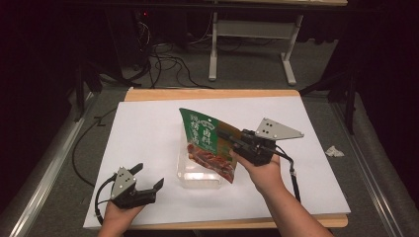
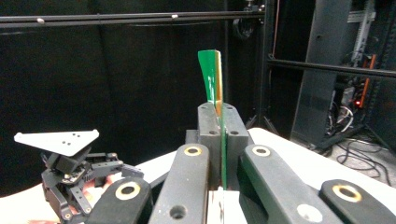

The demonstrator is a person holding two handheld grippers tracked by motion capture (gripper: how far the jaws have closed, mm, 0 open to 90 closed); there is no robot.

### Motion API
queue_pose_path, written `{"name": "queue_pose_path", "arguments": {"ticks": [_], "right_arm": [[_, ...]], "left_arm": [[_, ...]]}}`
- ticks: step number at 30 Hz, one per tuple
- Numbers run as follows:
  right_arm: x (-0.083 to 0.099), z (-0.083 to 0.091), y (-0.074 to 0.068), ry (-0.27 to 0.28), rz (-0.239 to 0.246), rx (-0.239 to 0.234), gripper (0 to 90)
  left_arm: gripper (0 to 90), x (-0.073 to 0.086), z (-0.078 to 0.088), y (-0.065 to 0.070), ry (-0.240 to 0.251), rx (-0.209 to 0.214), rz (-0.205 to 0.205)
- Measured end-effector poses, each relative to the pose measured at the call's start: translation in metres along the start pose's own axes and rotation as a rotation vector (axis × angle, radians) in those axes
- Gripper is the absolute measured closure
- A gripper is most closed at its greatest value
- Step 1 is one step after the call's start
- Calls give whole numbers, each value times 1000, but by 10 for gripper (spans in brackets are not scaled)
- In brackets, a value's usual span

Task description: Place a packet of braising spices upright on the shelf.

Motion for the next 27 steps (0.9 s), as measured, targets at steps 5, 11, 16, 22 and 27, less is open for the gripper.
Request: {"name": "queue_pose_path", "arguments": {"ticks": [5,11,16,22,27], "right_arm": [[3,-9,-2,-6,-2,-11,900],[7,-18,-3,-14,-2,-6,900],[13,-25,0,-12,-1,5,900],[20,-30,2,-23,1,10,900],[23,-33,5,-18,-1,17,900]], "left_arm": [[130,0,1,-1,2,-3,2],[130,0,1,-1,2,-2,-2],[130,0,1,0,3,-1,-3],[130,0,1,0,3,5,-3],[129,0,1,0,4,2,-6]]}}
Point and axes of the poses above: each handheld gripper's, and its own axes: z roughly backward along the jaws, x roughly out of its underside, y roughly to its right, the point moved 5 cm from there along -z, roughly forward along the jaws, and after that the axes turned 10 degrees about -z, right-handed, at the moved point
